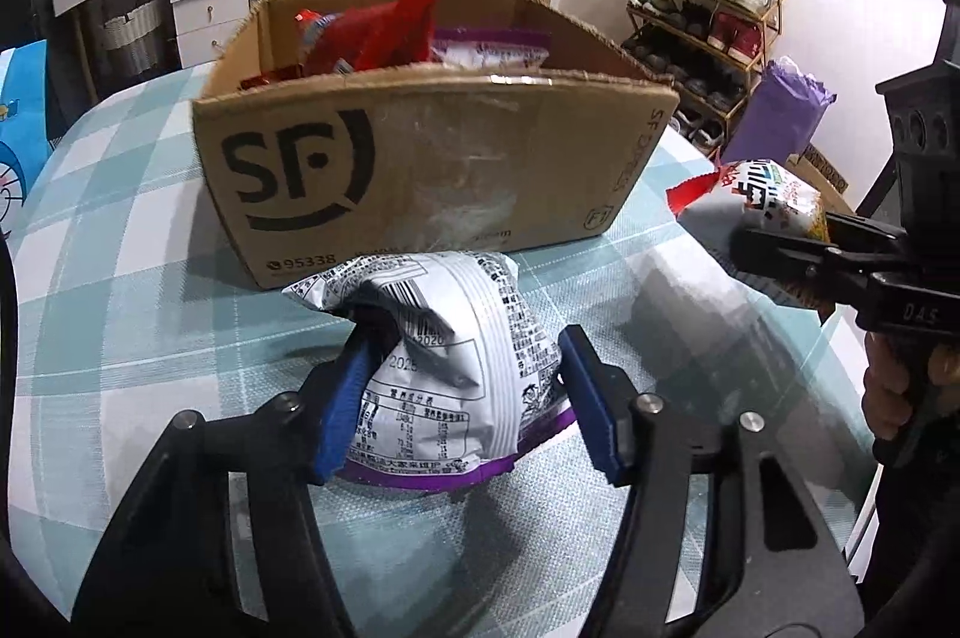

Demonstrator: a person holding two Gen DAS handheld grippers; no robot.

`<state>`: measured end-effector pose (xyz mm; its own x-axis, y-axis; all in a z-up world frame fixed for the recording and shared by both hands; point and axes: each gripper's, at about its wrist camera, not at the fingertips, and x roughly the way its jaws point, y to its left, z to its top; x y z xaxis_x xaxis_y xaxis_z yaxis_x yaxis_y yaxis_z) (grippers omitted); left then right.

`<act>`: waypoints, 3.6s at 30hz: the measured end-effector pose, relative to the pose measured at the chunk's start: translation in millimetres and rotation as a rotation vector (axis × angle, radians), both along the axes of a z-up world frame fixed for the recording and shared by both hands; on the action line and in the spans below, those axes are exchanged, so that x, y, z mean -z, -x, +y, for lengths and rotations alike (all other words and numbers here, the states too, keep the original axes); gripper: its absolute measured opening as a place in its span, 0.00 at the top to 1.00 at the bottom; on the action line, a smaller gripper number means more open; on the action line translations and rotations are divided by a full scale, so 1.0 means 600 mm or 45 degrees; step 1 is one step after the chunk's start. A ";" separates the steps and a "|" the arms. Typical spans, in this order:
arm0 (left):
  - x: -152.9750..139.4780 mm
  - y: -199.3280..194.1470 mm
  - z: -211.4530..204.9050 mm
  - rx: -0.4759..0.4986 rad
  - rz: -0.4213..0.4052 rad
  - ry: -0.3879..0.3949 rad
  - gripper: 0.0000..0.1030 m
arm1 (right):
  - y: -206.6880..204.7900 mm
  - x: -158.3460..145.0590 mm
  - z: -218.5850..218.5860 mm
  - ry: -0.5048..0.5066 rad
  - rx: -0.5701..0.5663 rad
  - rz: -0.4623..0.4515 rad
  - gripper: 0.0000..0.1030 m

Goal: Organize snacks
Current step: 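Carry both bags over the cardboard box, then open both grippers to release the bags into the box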

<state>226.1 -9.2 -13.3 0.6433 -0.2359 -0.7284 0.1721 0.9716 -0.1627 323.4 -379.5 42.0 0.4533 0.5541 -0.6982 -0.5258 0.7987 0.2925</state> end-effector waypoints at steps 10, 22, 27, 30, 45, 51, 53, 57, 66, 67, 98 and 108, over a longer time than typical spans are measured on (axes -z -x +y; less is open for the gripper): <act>-0.104 0.054 0.059 -0.037 -0.120 0.030 0.43 | 0.018 -0.051 0.010 -0.036 0.015 -0.093 0.47; -0.195 0.063 0.117 -0.115 -0.211 0.100 0.43 | 0.008 -0.119 0.043 -0.072 0.082 -0.164 0.47; -0.228 0.055 0.131 -0.145 -0.246 0.082 0.43 | -0.003 -0.140 0.066 -0.071 0.095 -0.181 0.47; -0.246 0.041 0.138 -0.156 -0.258 0.093 0.43 | -0.009 -0.150 0.083 -0.078 0.079 -0.188 0.47; -0.254 -0.056 0.146 -0.188 -0.255 0.056 0.43 | -0.069 -0.166 0.156 -0.082 0.102 -0.162 0.47; -0.232 -0.106 0.146 -0.199 -0.226 0.022 0.43 | -0.091 -0.151 0.174 -0.062 0.085 -0.146 0.47; -0.220 -0.120 0.143 -0.194 -0.217 0.013 0.43 | -0.099 -0.145 0.177 -0.072 0.080 -0.137 0.47; -0.203 -0.145 0.134 -0.181 -0.195 -0.004 0.43 | -0.112 -0.130 0.176 -0.080 0.070 -0.121 0.47; -0.174 -0.194 0.115 -0.154 -0.160 -0.043 0.43 | -0.150 -0.097 0.183 -0.068 0.083 -0.074 0.47; -0.172 -0.200 0.113 -0.153 -0.158 -0.046 0.43 | -0.153 -0.096 0.183 -0.066 0.084 -0.070 0.47; -0.116 -0.210 0.077 -0.112 -0.099 -0.107 0.43 | -0.211 -0.073 0.203 -0.025 0.039 -0.090 0.46; -0.123 -0.196 0.081 -0.110 -0.120 -0.061 0.27 | -0.176 -0.099 0.196 -0.067 -0.028 -0.136 0.05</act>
